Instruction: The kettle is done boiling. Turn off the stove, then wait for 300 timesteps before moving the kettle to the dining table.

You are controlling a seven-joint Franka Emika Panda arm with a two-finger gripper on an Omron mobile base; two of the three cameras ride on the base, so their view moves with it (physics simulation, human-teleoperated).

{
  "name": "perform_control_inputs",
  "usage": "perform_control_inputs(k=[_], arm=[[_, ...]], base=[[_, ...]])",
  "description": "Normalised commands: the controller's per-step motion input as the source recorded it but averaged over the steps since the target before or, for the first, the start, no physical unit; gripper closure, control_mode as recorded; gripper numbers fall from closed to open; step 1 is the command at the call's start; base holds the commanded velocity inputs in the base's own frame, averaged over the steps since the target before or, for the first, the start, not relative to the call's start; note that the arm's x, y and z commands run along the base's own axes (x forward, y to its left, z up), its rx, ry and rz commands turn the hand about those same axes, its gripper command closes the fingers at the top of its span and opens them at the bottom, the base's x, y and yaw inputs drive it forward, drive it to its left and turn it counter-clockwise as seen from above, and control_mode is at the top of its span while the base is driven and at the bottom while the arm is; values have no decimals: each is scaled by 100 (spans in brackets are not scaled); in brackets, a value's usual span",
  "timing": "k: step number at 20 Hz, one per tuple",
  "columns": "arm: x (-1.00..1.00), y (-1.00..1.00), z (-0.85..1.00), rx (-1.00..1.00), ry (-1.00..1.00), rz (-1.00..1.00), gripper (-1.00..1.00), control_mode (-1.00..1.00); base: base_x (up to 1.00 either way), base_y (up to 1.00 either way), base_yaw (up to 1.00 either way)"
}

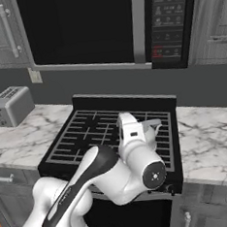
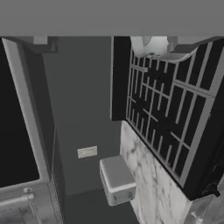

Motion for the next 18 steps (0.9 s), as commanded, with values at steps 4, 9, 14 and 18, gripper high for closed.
perform_control_inputs(k=[4,9,14,18], arm=[[17,0,1,-14,7,0,-100,-100],[19,0,-3,-3,3,0,-100,-100],[24,0,0,-3,6,0,-100,-100],[19,0,0,-5,9,0,-100,-100]], base=[[0,0,0],[0,0,0],[0,0,0],[0,0,0]])
